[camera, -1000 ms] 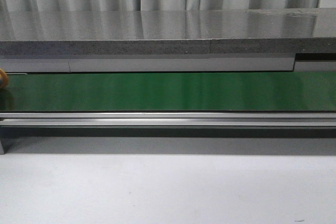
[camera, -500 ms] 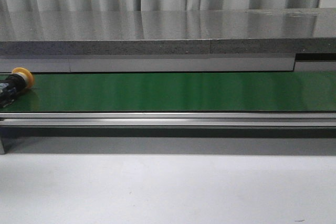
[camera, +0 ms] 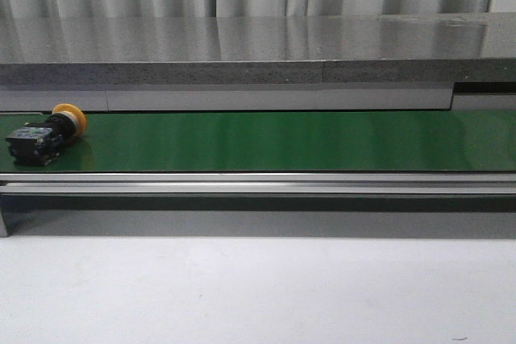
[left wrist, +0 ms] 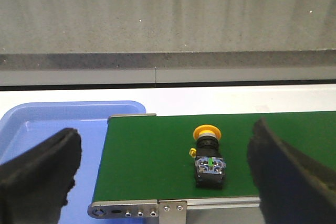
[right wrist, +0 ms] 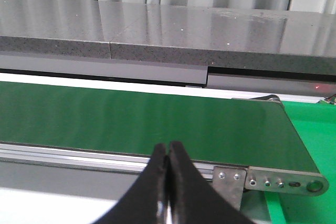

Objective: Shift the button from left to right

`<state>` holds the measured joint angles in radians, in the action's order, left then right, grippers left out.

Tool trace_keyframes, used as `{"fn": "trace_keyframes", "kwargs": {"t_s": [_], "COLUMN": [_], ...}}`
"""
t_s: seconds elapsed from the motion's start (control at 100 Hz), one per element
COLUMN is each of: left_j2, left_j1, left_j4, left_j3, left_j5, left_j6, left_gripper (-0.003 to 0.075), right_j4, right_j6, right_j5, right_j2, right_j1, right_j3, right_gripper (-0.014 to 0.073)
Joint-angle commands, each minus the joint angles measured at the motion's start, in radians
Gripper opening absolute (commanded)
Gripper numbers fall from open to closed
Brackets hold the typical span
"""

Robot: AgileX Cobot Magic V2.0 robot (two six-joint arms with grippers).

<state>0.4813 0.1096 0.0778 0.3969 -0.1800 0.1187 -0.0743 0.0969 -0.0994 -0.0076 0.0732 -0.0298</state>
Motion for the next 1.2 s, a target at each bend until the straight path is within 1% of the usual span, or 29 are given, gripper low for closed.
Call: {"fn": "trace_keyframes", "kwargs": {"t_s": [0.0, 0.17, 0.44, 0.51, 0.58, 0.65, 0.66, 0.67, 0.7, 0.72, 0.84, 0.92, 1.19], "left_j2": [-0.063, -0.151, -0.156, -0.156, -0.156, -0.156, -0.156, -0.156, -0.156, -0.156, -0.156, -0.156, -0.156], "left_j1": [0.008, 0.008, 0.008, 0.008, 0.008, 0.008, 0.008, 0.008, 0.008, 0.008, 0.008, 0.008, 0.008], "left_j4": [0.012, 0.012, 0.012, 0.012, 0.012, 0.012, 0.012, 0.012, 0.012, 0.012, 0.012, 0.012, 0.011], "left_j3": [-0.022, -0.068, -0.070, -0.070, -0.070, -0.070, -0.070, -0.070, -0.070, -0.070, -0.070, -0.070, -0.070], "left_j5": [0.099, 0.095, 0.090, 0.090, 0.090, 0.090, 0.090, 0.090, 0.090, 0.090, 0.090, 0.090, 0.090], "left_j6": [-0.001, -0.001, -0.001, -0.001, -0.001, -0.001, -0.001, -0.001, -0.001, -0.001, -0.001, -0.001, -0.001], "left_gripper": [0.0613, 0.0613, 0.0610, 0.0588, 0.0531, 0.0442, 0.0411, 0.0411, 0.0356, 0.0333, 0.0120, 0.0003, 0.0005], "right_j4": [-0.011, -0.011, -0.011, -0.011, -0.011, -0.011, -0.011, -0.011, -0.011, -0.011, -0.011, -0.011, -0.011], "right_j6": [0.000, 0.000, 0.000, 0.000, 0.000, 0.000, 0.000, 0.000, 0.000, 0.000, 0.000, 0.000, 0.000], "right_j5": [0.081, 0.081, 0.081, 0.081, 0.081, 0.081, 0.081, 0.081, 0.081, 0.081, 0.081, 0.081, 0.081], "right_j2": [-0.018, -0.018, -0.018, -0.018, -0.018, -0.018, -0.018, -0.018, -0.018, -0.018, -0.018, -0.018, -0.018], "right_j1": [0.002, 0.002, 0.002, 0.002, 0.002, 0.002, 0.002, 0.002, 0.002, 0.002, 0.002, 0.002, 0.002], "right_j3": [0.001, 0.001, 0.001, 0.001, 0.001, 0.001, 0.001, 0.001, 0.001, 0.001, 0.001, 0.001, 0.001], "right_gripper": [-0.0068, -0.0068, -0.0068, -0.0068, -0.0068, -0.0068, -0.0068, -0.0068, -0.0068, -0.0068, -0.0068, -0.0068, -0.0068]}}
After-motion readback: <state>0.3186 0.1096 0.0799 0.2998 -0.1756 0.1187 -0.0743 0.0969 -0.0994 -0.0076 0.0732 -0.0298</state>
